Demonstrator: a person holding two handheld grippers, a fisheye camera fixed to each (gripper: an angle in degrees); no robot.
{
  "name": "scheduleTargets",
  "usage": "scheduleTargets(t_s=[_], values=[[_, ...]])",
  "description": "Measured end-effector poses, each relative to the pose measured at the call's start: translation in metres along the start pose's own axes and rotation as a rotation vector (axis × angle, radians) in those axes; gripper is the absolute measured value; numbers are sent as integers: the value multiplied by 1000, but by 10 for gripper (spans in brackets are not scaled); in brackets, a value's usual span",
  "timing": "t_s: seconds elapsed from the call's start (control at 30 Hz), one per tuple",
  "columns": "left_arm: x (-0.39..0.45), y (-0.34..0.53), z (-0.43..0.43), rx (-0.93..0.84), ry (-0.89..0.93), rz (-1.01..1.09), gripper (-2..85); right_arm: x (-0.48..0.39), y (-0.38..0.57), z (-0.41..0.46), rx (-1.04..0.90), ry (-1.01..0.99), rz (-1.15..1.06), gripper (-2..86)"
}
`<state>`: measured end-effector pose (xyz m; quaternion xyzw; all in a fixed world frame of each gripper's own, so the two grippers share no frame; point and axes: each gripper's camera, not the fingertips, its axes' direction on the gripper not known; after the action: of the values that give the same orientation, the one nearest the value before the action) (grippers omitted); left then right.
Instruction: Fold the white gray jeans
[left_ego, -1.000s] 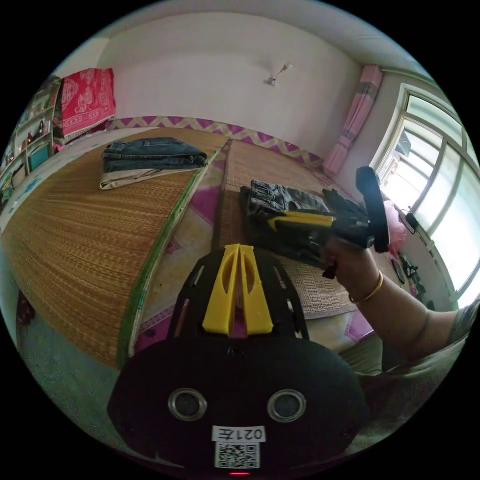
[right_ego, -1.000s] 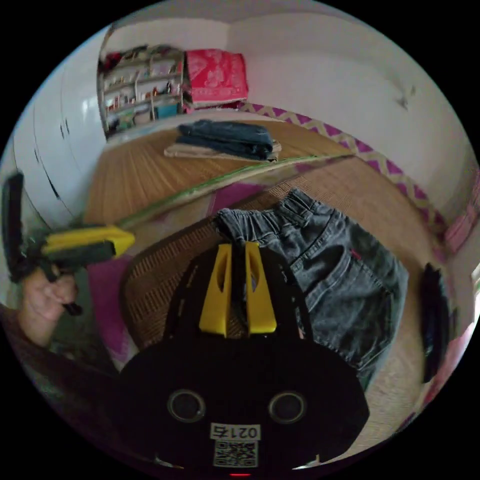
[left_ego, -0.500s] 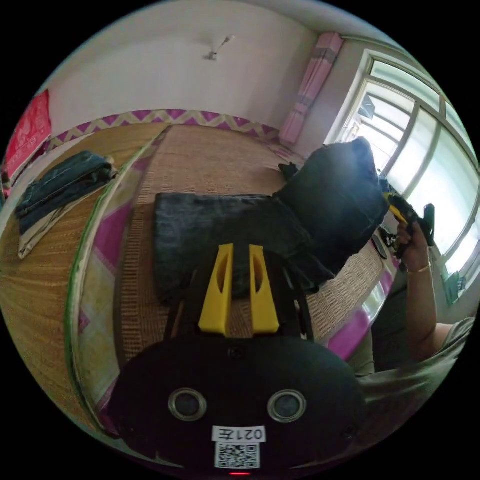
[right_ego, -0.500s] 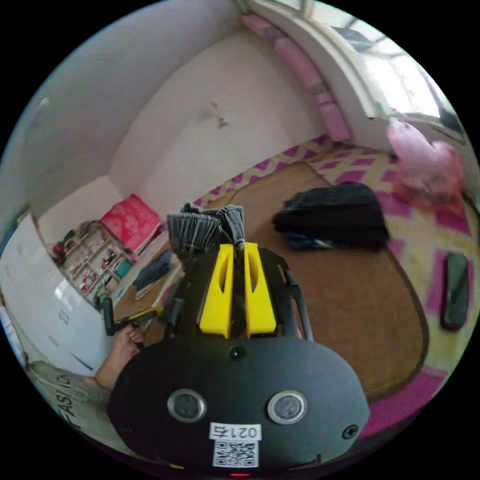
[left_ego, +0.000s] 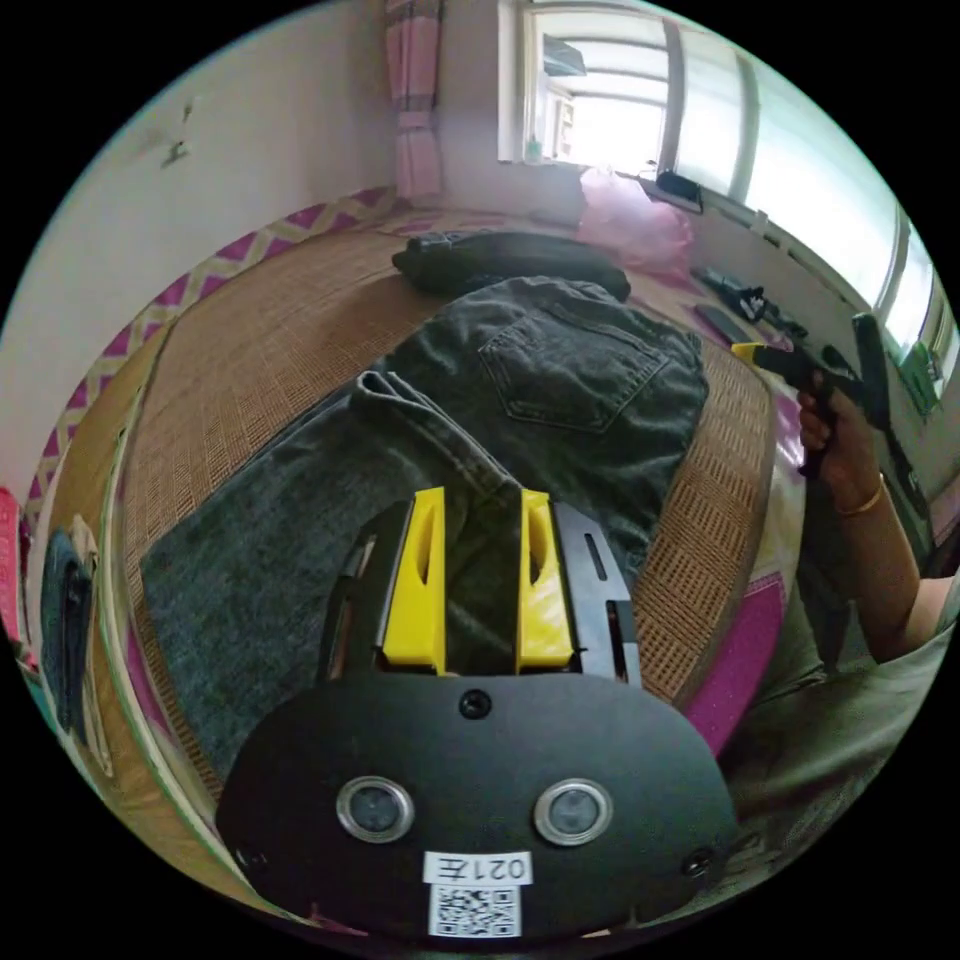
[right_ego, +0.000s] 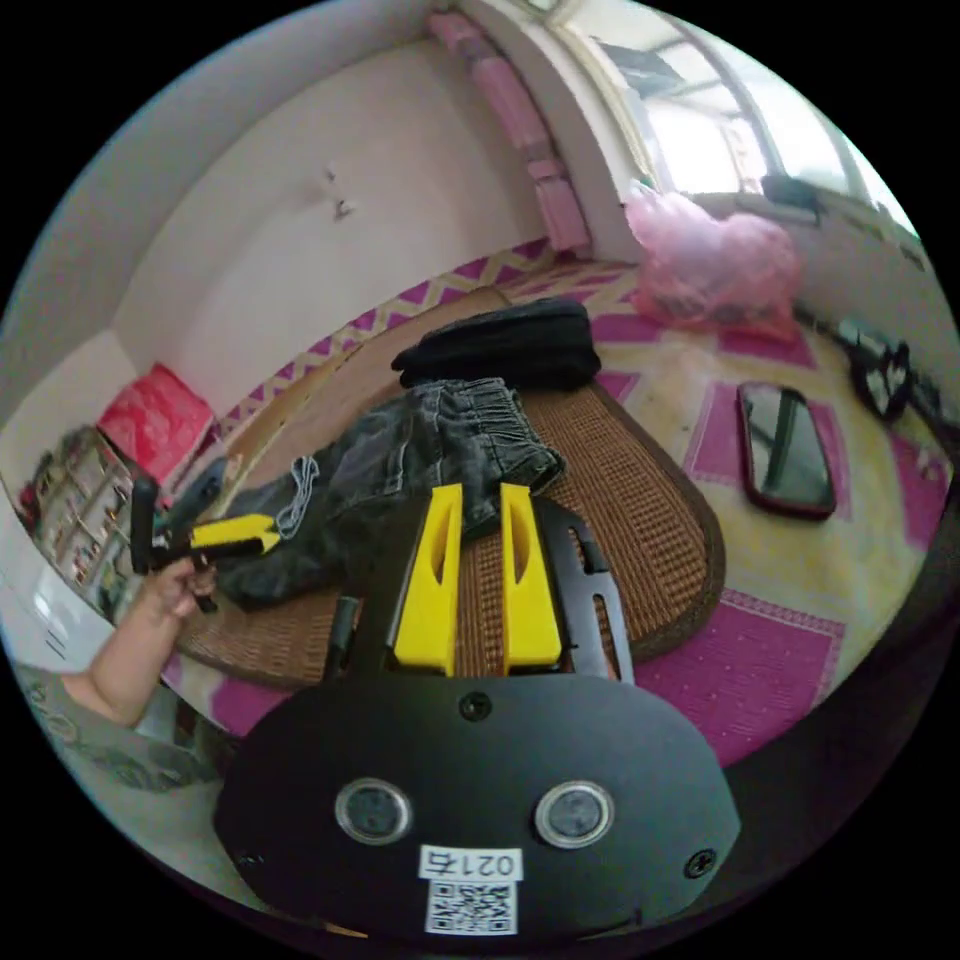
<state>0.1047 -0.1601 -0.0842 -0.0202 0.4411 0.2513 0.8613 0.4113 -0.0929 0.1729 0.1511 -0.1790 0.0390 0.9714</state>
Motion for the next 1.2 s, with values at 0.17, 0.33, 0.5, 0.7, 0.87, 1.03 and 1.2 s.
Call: scheduleTargets(t_s=[0.17, 0.33, 0.5, 0.7, 0.87, 1.03, 1.2], values=[[-36, -3, -9, 25, 12, -100, 50, -65, 8, 8, -59, 108, -224, 66], [-114, 17, -70, 239, 156, -304, 9, -116, 12, 32, -71, 177, -357, 59], [-241, 97, -220, 440, -38, -462, -2, -130, 4, 46, -56, 181, -352, 2], [-394, 250, -307, 417, -289, -840, -4, -122, -12, 72, -201, 126, -300, -9], [-484, 359, -292, 382, -137, -1134, -3, -111, -25, 91, -327, 61, -234, -7], [-515, 393, -283, 460, 3, -1204, 4, -106, -27, 85, -318, 4, -201, -7], [-509, 385, -322, 463, -150, -1147, 13, -116, -41, 50, -149, -41, -278, -8]])
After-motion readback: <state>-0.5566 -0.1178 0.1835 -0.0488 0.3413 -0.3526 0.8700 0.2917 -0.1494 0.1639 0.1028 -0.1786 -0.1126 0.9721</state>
